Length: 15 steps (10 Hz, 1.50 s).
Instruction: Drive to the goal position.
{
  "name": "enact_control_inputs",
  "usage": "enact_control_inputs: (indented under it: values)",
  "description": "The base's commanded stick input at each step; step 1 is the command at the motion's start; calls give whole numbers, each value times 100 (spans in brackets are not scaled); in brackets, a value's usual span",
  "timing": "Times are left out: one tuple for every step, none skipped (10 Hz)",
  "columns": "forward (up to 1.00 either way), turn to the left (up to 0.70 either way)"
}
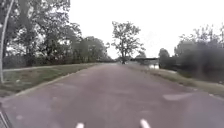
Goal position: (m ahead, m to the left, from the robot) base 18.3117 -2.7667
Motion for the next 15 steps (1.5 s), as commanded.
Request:
enact_control_inputs:
  values:
    - [70,0]
    - [70,0]
    - [70,0]
    - [70,0]
    - [70,0]
    - [70,0]
    - [70,0]
    - [70,0]
    - [70,0]
    - [70,0]
    - [70,0]
    - [70,0]
    - [70,0]
    - [70,0]
    - [70,0]
